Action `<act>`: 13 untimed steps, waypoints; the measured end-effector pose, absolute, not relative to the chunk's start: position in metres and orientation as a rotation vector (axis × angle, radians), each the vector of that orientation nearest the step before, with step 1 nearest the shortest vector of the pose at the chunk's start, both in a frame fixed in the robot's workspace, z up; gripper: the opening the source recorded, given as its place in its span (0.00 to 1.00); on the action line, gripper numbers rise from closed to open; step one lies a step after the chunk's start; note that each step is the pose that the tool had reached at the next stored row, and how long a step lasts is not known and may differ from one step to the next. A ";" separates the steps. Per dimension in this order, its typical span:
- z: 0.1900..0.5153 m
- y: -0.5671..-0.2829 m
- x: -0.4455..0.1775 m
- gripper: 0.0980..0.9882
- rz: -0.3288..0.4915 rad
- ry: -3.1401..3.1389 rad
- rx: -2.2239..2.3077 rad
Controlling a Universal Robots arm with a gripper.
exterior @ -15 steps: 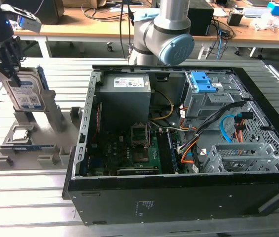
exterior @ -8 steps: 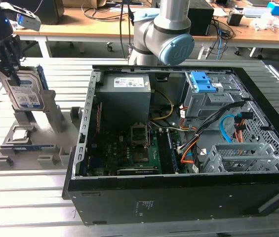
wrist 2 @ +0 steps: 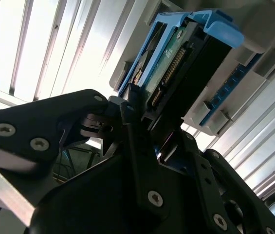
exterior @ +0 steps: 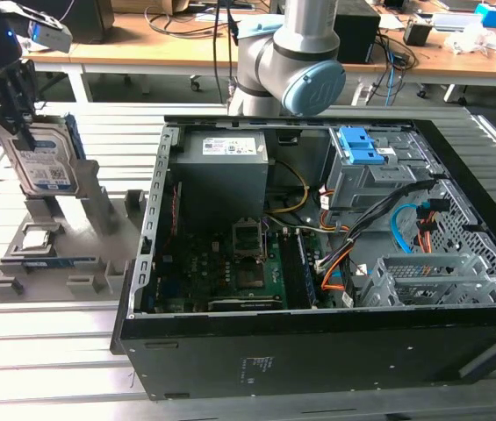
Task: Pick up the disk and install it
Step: 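Pick up the disk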
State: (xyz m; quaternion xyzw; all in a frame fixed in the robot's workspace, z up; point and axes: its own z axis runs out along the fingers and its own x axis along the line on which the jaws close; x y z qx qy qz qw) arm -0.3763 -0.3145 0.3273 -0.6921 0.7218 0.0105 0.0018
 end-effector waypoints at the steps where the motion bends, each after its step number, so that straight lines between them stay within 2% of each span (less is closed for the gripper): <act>1: 0.328 -0.315 -0.376 0.30 0.033 2.265 -2.172; 13: 0.338 -0.315 -0.376 0.30 0.034 2.265 -2.171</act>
